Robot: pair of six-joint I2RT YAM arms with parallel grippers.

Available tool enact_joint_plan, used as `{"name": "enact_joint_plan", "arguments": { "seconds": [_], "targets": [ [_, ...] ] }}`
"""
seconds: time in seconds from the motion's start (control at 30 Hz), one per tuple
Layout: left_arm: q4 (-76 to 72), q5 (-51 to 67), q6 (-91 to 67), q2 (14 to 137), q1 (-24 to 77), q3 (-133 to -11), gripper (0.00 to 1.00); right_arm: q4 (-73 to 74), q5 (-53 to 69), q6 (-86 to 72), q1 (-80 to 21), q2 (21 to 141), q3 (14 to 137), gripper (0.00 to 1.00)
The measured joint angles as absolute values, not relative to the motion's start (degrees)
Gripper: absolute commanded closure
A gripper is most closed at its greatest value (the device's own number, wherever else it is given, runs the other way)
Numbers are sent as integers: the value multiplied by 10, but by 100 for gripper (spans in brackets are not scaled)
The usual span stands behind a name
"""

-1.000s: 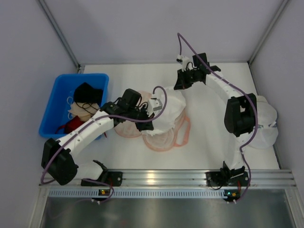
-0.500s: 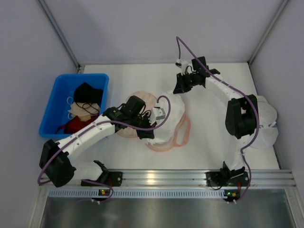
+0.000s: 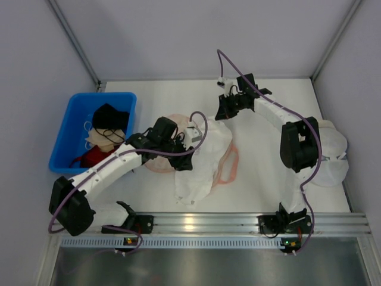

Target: Place the bra in the laundry bag and zip it closed

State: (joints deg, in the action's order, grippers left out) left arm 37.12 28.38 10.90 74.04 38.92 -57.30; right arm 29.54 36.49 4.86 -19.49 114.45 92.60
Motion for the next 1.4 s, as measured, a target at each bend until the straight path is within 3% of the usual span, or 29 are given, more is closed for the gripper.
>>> {"name": "enact_joint_plan", "arguments": {
  "seconds": [0.2, 0.53, 0.8, 1.17, 1.4],
  "targets": [
    [207, 301, 15, 736, 357, -568, 87, 292, 366, 43, -195, 1148, 927, 100],
    [-11, 280, -86, 969, 361, -582, 100, 289, 369, 19, -193, 1187, 940, 100],
    [-24, 195, -138, 1121, 361, -674, 100, 289, 386, 8, -192, 1189, 952, 100],
    [-31, 218, -160, 1032, 358, -583, 99, 289, 410, -20, -186, 1192, 958, 100],
    [-62, 224, -176, 1004, 358, -605, 99, 289, 417, -26, -186, 1195, 958, 100]
  ]
}}
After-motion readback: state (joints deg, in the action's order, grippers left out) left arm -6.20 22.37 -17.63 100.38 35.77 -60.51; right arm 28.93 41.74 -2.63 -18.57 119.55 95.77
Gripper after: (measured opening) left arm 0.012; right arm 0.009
